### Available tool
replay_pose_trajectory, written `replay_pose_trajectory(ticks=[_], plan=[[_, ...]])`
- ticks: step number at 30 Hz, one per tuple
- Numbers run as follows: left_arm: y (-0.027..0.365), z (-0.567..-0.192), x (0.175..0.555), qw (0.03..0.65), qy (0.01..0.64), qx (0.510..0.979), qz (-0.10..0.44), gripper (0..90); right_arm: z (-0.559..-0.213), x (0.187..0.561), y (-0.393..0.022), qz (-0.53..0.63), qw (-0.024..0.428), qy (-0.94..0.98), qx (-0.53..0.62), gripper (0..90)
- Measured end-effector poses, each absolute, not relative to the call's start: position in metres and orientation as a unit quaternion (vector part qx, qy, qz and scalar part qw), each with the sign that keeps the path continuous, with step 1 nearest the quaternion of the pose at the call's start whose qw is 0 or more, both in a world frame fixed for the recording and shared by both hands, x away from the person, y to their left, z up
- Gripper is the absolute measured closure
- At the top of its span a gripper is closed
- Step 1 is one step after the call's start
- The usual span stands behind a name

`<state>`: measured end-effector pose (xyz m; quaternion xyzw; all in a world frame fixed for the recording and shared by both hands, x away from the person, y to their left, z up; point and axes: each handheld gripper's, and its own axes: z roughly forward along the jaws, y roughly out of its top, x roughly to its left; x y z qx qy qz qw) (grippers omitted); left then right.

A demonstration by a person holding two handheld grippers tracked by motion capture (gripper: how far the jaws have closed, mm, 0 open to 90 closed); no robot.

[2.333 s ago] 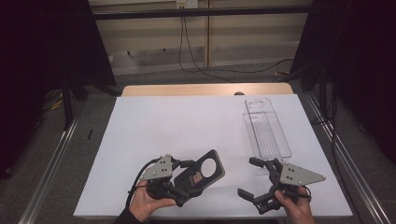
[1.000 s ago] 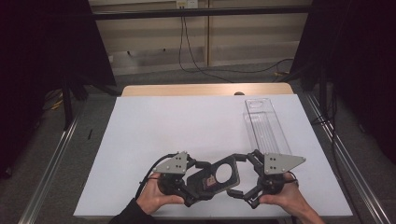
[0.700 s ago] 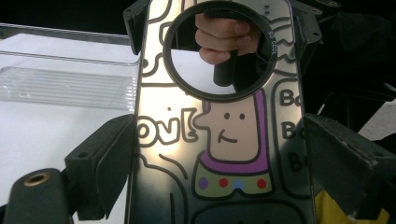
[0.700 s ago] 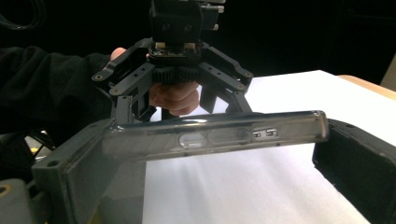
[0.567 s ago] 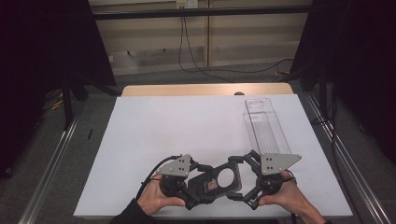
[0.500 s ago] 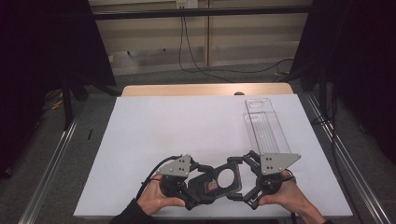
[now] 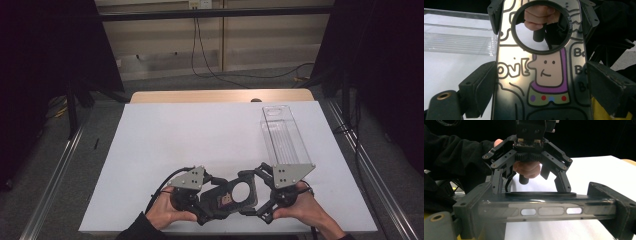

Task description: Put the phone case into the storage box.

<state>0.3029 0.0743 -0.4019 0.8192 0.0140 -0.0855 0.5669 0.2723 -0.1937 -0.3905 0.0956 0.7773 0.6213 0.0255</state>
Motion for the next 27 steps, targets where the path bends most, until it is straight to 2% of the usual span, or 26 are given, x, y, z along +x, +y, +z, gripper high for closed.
replay_pose_trajectory(ticks=[16,22,27], plan=[[0.0759,-0.4059,0.3046,0.565,0.007,0.821,-0.084,11.9,-0.3913,0.2741,-0.193,0.613,0.007,0.784,0.102,10.6],[0.0735,-0.4083,0.3021,0.565,0.014,0.822,-0.063,10.6,-0.3911,0.2754,-0.1943,0.612,0.01,0.784,0.106,11.5],[0.072,-0.4117,0.3004,0.56,0.032,0.827,-0.049,5.3,-0.3916,0.2753,-0.1944,0.606,0.01,0.788,0.109,11.8]])
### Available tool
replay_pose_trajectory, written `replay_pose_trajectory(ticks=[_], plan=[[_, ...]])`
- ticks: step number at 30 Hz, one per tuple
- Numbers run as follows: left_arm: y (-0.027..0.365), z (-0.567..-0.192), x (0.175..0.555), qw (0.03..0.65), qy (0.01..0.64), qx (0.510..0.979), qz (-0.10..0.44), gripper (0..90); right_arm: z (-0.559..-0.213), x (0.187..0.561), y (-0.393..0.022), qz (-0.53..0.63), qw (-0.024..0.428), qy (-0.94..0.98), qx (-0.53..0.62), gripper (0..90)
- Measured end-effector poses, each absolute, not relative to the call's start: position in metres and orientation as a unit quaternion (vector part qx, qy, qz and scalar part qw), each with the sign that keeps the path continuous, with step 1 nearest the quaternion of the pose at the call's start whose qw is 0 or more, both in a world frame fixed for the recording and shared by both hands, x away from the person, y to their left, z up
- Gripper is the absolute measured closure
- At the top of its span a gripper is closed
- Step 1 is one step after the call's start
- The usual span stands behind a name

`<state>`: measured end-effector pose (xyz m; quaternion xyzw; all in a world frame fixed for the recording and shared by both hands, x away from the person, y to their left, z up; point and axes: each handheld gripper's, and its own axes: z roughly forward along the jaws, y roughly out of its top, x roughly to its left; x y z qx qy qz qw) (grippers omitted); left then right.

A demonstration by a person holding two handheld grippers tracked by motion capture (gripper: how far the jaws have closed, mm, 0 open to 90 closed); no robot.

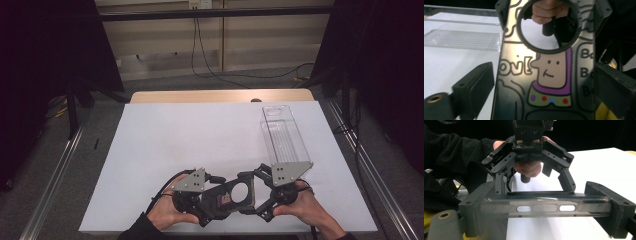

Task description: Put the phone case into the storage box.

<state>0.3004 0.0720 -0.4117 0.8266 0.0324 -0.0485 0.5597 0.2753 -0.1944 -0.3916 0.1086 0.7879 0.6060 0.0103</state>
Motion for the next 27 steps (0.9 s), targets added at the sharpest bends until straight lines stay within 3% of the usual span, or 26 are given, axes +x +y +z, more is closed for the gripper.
replay_pose_trajectory(ticks=[27], plan=[[0.109,-0.413,0.304,0.583,0.128,0.801,0.032,1.5,-0.389,0.281,-0.211,0.591,0.037,0.788,0.171,12.0]])
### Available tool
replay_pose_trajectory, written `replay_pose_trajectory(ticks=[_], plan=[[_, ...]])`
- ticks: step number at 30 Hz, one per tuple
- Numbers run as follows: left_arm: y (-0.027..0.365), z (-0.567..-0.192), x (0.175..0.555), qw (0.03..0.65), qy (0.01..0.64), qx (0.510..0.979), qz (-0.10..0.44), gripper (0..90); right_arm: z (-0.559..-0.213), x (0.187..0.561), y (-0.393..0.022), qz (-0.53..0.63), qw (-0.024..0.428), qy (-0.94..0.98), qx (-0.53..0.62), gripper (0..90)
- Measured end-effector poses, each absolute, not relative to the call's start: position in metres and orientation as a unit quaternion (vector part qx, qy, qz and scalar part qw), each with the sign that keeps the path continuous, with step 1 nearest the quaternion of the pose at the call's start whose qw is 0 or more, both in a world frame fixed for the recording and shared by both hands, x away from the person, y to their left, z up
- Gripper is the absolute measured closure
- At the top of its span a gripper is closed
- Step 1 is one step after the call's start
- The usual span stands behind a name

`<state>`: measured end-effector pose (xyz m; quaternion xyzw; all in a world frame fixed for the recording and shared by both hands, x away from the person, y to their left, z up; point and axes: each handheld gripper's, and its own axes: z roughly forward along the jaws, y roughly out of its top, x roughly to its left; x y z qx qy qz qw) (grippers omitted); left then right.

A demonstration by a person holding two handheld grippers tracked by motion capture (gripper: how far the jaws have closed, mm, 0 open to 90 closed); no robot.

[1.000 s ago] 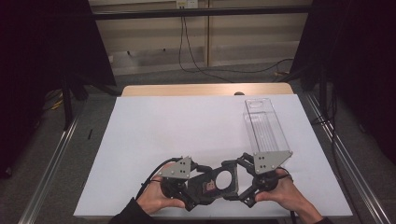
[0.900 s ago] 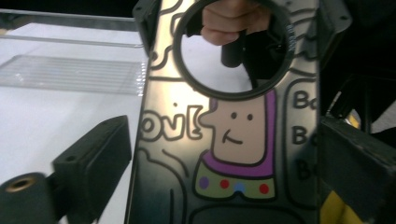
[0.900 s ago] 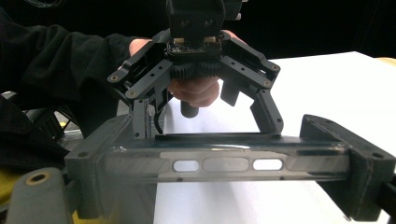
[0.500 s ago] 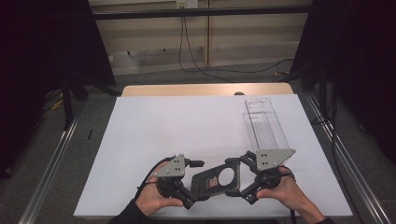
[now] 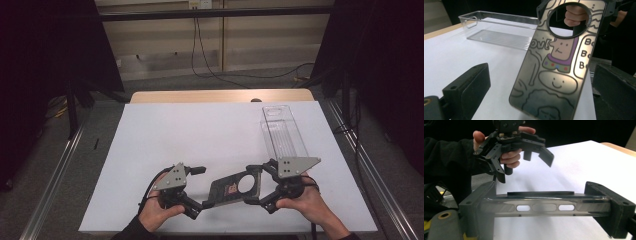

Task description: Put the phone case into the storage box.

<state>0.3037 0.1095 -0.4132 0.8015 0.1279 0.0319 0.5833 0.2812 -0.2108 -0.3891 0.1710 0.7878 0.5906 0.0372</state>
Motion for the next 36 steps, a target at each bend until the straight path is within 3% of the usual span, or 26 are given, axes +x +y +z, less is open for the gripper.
replay_pose_trajectory(ticks=[9,22,36], plan=[[0.135,-0.419,0.302,0.575,0.19,0.793,0.072,1.3,-0.387,0.285,-0.223,0.591,0.05,0.778,0.208,11.9],[0.169,-0.426,0.3,0.566,0.256,0.764,0.172,1.3,-0.385,0.29,-0.232,0.586,0.072,0.771,0.241,11.9],[0.208,-0.425,0.282,0.576,0.305,0.731,0.203,2.0,-0.378,0.294,-0.247,0.591,0.09,0.752,0.279,11.9]])
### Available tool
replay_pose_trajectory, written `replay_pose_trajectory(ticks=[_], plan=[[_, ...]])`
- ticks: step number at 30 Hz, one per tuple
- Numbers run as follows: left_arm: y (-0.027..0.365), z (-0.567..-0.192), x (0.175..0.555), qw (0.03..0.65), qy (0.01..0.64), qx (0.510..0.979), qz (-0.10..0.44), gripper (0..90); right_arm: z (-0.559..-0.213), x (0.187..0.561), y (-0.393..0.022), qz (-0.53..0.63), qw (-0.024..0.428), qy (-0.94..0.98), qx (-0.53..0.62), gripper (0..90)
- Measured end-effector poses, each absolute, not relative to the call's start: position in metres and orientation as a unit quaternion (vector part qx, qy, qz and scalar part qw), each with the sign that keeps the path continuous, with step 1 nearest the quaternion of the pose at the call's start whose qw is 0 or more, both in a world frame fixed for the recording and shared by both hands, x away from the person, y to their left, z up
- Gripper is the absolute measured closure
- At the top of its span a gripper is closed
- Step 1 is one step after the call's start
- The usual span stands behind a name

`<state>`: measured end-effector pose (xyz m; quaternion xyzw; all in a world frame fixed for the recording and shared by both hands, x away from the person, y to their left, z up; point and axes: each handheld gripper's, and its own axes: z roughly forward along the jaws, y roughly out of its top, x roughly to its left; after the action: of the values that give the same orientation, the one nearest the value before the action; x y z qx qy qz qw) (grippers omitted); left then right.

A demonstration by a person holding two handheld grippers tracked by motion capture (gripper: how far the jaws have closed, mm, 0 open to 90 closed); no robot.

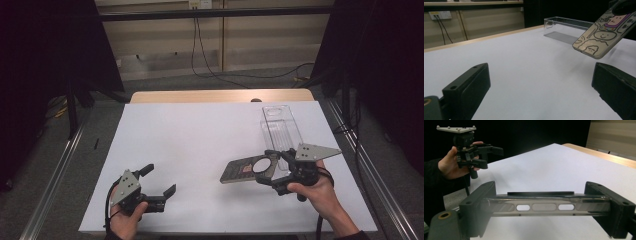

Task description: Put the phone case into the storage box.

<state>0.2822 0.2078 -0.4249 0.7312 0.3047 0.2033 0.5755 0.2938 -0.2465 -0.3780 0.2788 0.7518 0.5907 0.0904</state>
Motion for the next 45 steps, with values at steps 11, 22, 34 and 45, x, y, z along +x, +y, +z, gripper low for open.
replay_pose_trajectory(ticks=[11,22,34,45], plan=[[0.215,-0.425,0.278,0.574,0.332,0.714,0.224,2.0,-0.369,0.299,-0.259,0.588,0.125,0.74,0.301,11.9],[0.218,-0.421,0.276,0.58,0.328,0.707,0.237,3.9,-0.345,0.321,-0.277,0.585,0.17,0.72,0.331,11.9],[0.219,-0.423,0.277,0.575,0.335,0.707,0.24,2.7,-0.326,0.338,-0.29,0.567,0.199,0.713,0.361,11.9],[0.221,-0.424,0.279,0.569,0.34,0.709,0.24,2.8,-0.32,0.353,-0.297,0.557,0.217,0.704,0.384,11.9]])
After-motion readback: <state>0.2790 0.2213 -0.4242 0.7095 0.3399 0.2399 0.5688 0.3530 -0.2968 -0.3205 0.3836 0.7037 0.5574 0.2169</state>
